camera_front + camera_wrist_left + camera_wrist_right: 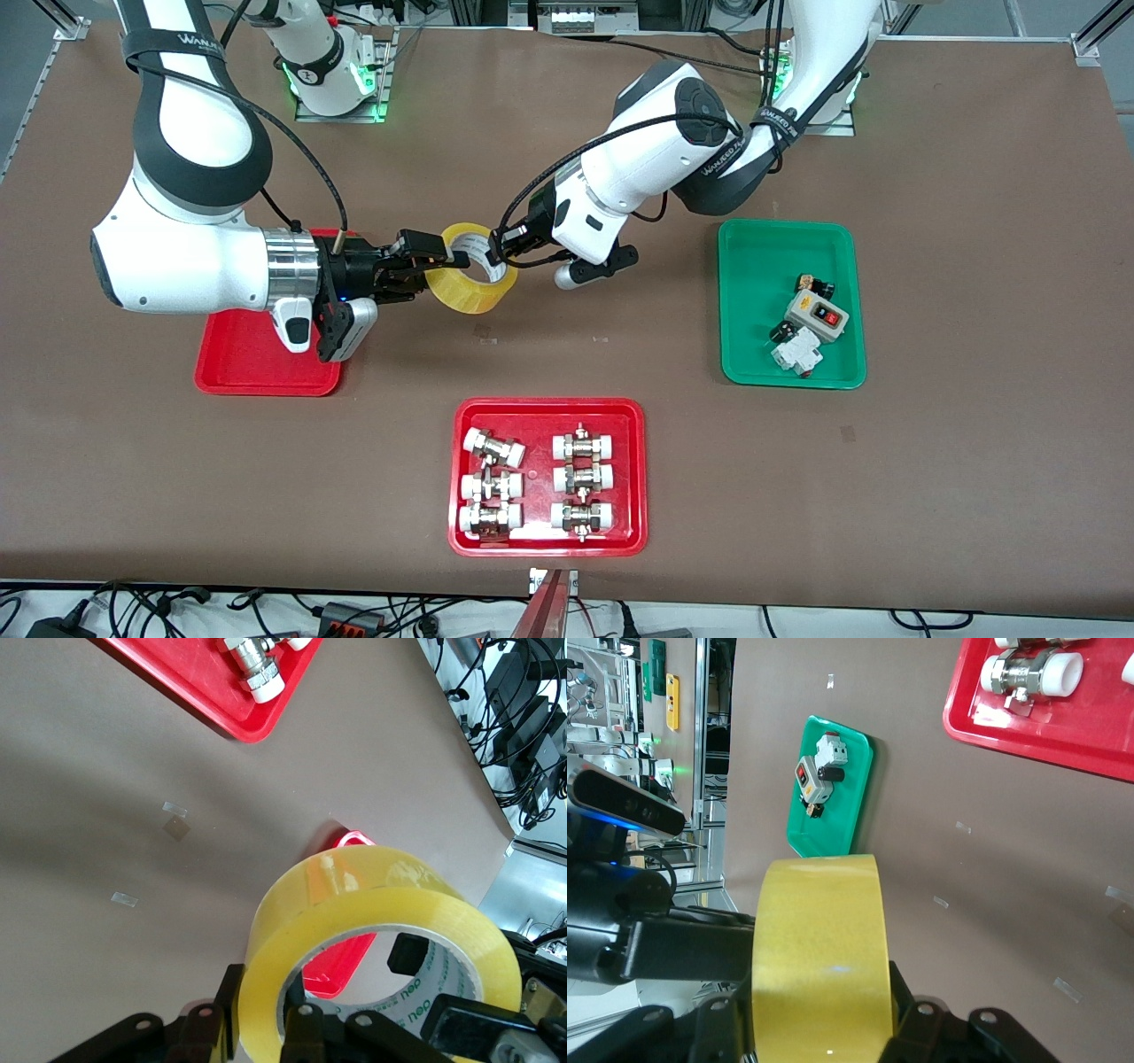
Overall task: Left arm passes tape to right arm into tray
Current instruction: 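Close the right gripper on the tape roll rim, then open the left gripper and withdraw it while the right gripper lowers the tape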
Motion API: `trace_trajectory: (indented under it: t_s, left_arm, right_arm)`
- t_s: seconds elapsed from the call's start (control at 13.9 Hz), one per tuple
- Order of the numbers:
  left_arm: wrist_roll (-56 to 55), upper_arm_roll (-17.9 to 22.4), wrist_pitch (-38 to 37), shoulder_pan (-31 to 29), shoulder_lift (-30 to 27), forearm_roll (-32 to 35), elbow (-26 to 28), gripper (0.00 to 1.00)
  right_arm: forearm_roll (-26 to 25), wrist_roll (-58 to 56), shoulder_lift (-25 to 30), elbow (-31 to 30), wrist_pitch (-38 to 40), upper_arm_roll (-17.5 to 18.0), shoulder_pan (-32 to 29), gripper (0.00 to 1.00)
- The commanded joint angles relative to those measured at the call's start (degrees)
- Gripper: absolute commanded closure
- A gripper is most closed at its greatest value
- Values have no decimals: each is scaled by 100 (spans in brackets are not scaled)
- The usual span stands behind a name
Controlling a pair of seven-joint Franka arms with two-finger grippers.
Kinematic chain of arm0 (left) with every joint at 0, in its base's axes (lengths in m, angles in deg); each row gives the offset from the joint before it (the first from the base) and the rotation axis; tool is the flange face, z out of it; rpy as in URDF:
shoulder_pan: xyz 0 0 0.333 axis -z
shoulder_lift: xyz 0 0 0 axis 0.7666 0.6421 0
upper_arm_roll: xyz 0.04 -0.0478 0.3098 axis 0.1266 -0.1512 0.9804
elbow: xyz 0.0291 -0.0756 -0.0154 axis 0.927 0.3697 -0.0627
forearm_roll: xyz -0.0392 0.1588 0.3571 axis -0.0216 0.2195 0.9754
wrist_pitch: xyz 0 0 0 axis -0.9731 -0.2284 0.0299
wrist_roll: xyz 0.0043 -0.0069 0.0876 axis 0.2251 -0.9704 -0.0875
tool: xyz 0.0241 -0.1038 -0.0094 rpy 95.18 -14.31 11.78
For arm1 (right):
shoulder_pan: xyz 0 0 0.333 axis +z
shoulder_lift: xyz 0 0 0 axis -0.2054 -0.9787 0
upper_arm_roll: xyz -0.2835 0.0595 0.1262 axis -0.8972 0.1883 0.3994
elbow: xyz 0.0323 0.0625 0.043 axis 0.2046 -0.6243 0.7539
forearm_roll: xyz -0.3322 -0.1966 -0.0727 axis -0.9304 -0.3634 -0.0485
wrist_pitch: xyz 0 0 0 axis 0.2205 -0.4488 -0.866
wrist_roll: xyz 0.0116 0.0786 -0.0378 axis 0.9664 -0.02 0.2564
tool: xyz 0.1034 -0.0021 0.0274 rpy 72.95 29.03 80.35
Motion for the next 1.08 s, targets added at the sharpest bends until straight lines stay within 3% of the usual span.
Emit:
trace_trajectory:
  t_s: [0.0,0.43,0.79,1.01]
  left_arm:
    - [60,-61,-37,-53,-53,-149,9,0]
    - [112,-61,-168,-290,-544,-131,421,0]
    - [718,0,-1449,-966,-1063,-52,624,0]
    - [964,-9,-2565,-1501,-1282,684,616,0]
  right_arm:
    - [89,-92,-47,102,47,-2,-45,67]
    - [19,-144,-56,76,82,-46,-202,67]
    - [-17,-144,-135,50,73,-55,-624,67]
    - [-437,-153,-407,-12,91,-55,-1001,67]
